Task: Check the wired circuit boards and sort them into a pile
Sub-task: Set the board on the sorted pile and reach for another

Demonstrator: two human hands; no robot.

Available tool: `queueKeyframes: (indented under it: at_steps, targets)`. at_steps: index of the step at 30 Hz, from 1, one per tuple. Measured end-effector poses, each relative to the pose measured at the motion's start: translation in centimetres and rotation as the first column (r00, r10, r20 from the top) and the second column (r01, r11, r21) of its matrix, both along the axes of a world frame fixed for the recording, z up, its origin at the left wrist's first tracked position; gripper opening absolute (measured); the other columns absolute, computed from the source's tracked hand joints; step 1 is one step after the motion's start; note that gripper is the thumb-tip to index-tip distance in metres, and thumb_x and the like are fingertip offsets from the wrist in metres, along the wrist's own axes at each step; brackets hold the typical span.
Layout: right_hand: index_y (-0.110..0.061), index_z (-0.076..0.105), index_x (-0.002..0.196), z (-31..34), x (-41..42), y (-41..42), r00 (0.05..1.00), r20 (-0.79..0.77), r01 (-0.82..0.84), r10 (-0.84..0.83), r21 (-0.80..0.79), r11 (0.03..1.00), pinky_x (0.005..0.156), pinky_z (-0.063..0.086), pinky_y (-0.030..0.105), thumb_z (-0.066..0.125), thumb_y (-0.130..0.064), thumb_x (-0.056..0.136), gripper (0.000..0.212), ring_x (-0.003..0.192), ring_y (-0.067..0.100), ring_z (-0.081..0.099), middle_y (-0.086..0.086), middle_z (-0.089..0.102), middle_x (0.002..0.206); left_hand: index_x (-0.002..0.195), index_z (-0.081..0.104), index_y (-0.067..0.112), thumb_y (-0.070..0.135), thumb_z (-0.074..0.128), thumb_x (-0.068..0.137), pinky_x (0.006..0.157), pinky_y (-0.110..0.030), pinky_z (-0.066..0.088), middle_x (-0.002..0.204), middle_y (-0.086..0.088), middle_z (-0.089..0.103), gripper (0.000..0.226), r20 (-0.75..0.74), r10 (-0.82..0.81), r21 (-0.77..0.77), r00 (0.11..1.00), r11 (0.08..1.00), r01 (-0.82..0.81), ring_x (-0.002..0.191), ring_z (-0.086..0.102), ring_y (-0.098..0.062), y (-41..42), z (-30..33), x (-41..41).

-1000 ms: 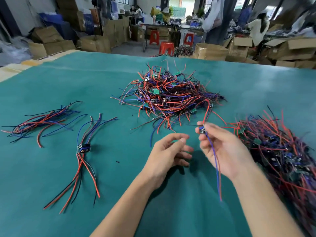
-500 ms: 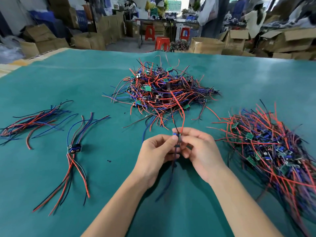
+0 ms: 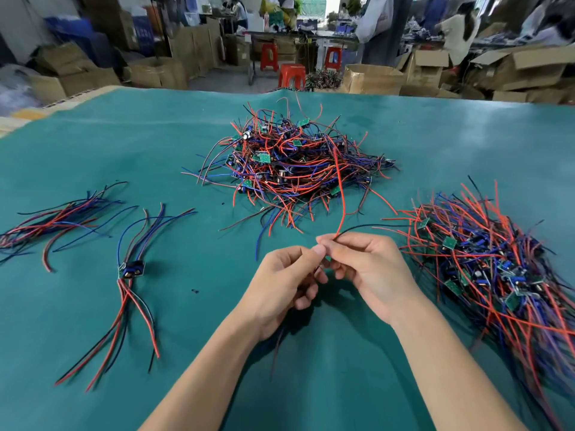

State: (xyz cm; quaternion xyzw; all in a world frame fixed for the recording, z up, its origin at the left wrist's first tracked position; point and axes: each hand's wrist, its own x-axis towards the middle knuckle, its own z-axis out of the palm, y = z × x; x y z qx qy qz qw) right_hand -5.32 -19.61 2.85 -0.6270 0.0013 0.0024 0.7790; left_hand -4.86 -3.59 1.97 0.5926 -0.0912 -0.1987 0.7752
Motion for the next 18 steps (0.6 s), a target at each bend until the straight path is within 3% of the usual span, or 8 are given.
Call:
queueKeyframes:
  at_steps: [5,9,14,18]
  targets:
    - [-0.005,0.079,0.075,0.2,0.0,-0.2,0.996,-0.055,0.075,-0.076,-0.015,0.997,0.046,0.043,0.021,0.083,-0.020,0.067,0.018,0.054,0.012,0.055,0.006,0.070,0.072,0.071,0.061,0.019,0.037,0.060,0.096,0.040,-0.014,0.026,0.066,-0.002,0.053,0.030,0.034,-0.027,0.070,0.999,0.997,0.025,0.045,0.037,-0.008,0.1,0.2,0.0]
    - [-0.010,0.076,0.063,0.1,0.5,-0.8,0.947,-0.063,0.310,-0.314,-0.064,0.948,0.043,0.040,0.020,0.083,-0.010,0.079,0.017,0.050,0.011,0.054,0.007,0.069,0.065,0.064,0.058,0.020,0.031,0.060,0.097,0.040,-0.016,0.021,0.063,-0.004,0.045,0.035,0.064,-0.048,0.095,0.997,0.995,0.042,0.046,0.027,-0.011,-0.1,0.3,-0.1]
    - [-0.014,0.073,0.062,-0.1,0.8,-3.2,0.784,0.051,0.617,-0.619,-0.166,0.769,0.046,0.046,0.024,0.086,-0.013,0.078,0.020,0.045,0.009,0.055,0.000,0.066,0.055,0.066,0.058,0.017,0.033,0.064,0.095,0.040,-0.017,0.021,0.054,0.004,0.040,0.034,0.120,-0.122,0.186,0.985,0.978,0.099,0.042,0.025,-0.009,-0.2,0.2,-0.5]
    - [-0.020,0.073,0.064,-0.3,0.8,-3.5,0.677,0.244,0.732,-0.694,-0.318,0.602,0.052,0.058,0.031,0.084,-0.022,0.080,0.020,0.041,0.010,0.059,-0.009,0.061,0.048,0.067,0.059,0.016,0.042,0.063,0.087,0.042,-0.017,0.022,0.054,0.004,0.041,0.033,0.148,-0.162,0.241,0.976,0.963,0.123,0.043,0.027,-0.009,-0.3,0.2,-0.5]
